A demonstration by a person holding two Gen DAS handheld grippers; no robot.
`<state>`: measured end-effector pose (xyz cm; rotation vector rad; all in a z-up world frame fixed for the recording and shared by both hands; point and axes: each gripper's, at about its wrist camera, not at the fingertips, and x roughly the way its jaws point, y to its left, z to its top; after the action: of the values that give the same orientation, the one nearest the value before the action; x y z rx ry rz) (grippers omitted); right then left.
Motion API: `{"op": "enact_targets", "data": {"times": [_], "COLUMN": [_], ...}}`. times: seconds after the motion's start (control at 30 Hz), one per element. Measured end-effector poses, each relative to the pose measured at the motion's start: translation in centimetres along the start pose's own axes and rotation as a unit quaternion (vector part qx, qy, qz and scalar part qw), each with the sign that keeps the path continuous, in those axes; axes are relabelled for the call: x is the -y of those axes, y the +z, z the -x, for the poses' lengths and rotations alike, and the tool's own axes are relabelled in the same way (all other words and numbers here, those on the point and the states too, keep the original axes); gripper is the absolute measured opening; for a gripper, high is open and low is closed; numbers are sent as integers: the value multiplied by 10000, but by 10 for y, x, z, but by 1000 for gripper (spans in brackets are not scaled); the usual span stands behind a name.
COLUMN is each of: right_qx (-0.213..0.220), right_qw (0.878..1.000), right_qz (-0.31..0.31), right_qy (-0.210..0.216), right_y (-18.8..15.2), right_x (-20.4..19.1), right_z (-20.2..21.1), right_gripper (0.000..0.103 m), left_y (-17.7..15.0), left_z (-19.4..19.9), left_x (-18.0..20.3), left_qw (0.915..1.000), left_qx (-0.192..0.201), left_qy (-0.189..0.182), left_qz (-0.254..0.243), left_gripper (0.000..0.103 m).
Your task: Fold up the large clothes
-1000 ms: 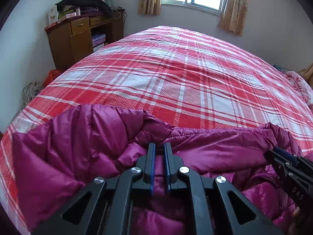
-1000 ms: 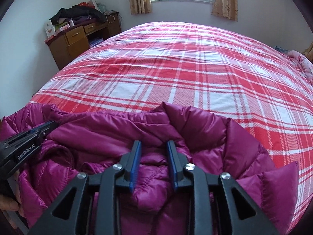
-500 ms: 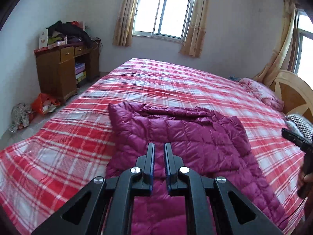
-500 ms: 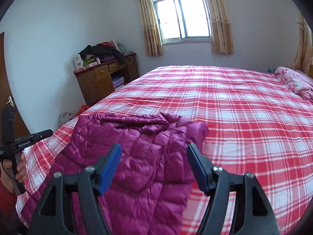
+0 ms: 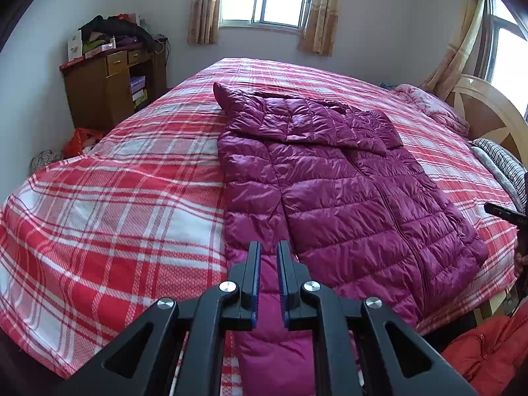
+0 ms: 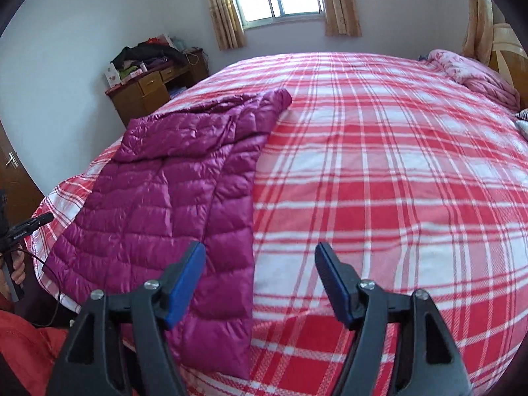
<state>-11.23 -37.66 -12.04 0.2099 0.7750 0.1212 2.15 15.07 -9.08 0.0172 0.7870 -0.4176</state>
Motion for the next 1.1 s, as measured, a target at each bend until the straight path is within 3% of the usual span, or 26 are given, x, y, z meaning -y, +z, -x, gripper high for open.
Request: {"op": "enact_targets", "data": {"times": [0.23,0.37,0.53,0.6,0.7,0.73,0.8,0.93,1.0,1.1], "right_qx": [-432,-524,-723,-724,-788,-836,-847,-729,-615,-372], "right_qw": [9988,9978,9953,9945,9944,9940,9936,9946,9950,9944], "right_qz": [169,403,565,738,622,549,615,486,304,108], "right_qy": [154,68,300,178,328,433,421,560,729,987], "right_y": [-38,-47,-54,-57,-56,-56,-56,-55,-53,-46], "right_x": [-15,-25,-38,-44,-45,-44,-47,-48,-43,-41], "right_z": [-20,-23,-25,-27,-32,-34,-34,-28,-20,-6], "right_gripper": [71,72,71,63,27,21,18,15,15,14], "left_y": [-33,-49,-59,-62,-67,-67,-68,-67,-65,-56], "left_z": [5,7,5,2,-7,-8,-6,-6,0,17], "left_x": [-8,-14,-1,3,1,1,3,9,11,12], "left_qw": [9988,9951,9923,9915,9885,9869,9852,9873,9859,9832], "left_qx": [-362,-491,-699,-716,-819,-855,-836,-715,-508,-69], "left_qy": [-319,-812,-1018,-1069,-1268,-1369,-1496,-1398,-1578,-1813], "left_qz": [2,278,-112,-188,-17,10,-77,-230,-212,-193], "left_gripper": [10,10,10,10,10,10,10,9,1,0]}}
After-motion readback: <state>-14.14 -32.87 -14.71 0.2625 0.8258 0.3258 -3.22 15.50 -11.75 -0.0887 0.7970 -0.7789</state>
